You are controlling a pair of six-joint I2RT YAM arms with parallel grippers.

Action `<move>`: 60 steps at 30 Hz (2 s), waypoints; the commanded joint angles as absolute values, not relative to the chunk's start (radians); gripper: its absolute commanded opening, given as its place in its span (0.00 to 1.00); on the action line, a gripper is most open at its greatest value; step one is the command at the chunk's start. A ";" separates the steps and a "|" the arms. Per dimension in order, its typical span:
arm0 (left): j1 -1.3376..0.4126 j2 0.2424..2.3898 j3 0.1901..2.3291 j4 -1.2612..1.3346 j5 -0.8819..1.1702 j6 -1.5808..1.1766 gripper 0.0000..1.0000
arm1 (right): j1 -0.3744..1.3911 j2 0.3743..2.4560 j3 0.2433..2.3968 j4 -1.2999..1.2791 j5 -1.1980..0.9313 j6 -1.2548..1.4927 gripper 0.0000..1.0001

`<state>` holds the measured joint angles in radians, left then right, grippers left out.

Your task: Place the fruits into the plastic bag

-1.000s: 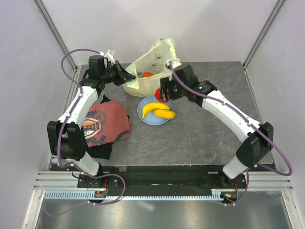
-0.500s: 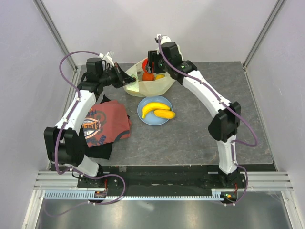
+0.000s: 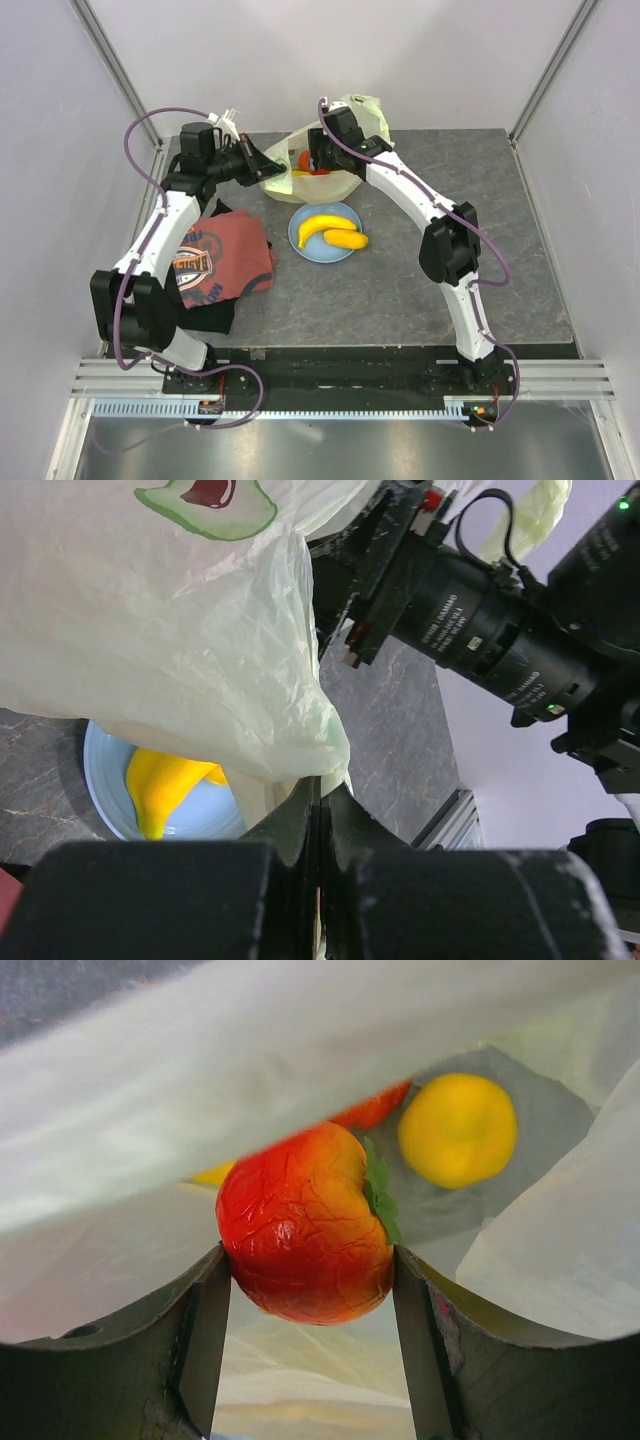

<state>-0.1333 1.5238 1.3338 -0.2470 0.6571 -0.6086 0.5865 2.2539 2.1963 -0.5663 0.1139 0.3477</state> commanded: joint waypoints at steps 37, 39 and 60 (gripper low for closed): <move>-0.137 1.509 1.321 -0.207 0.683 -0.621 0.01 | 0.610 1.906 1.915 -0.202 0.028 0.292 0.98; -0.137 1.513 1.321 -0.204 0.681 -0.624 0.02 | 0.626 1.826 1.821 -0.173 -0.024 0.262 0.98; -0.137 1.526 1.322 -0.213 0.683 -0.629 0.02 | 0.687 1.600 1.290 -0.442 0.037 0.091 0.98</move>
<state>-0.1333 1.5288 1.3201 -0.2317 0.6640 -0.6189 0.6952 1.5772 1.2720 -0.3923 0.0277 0.2104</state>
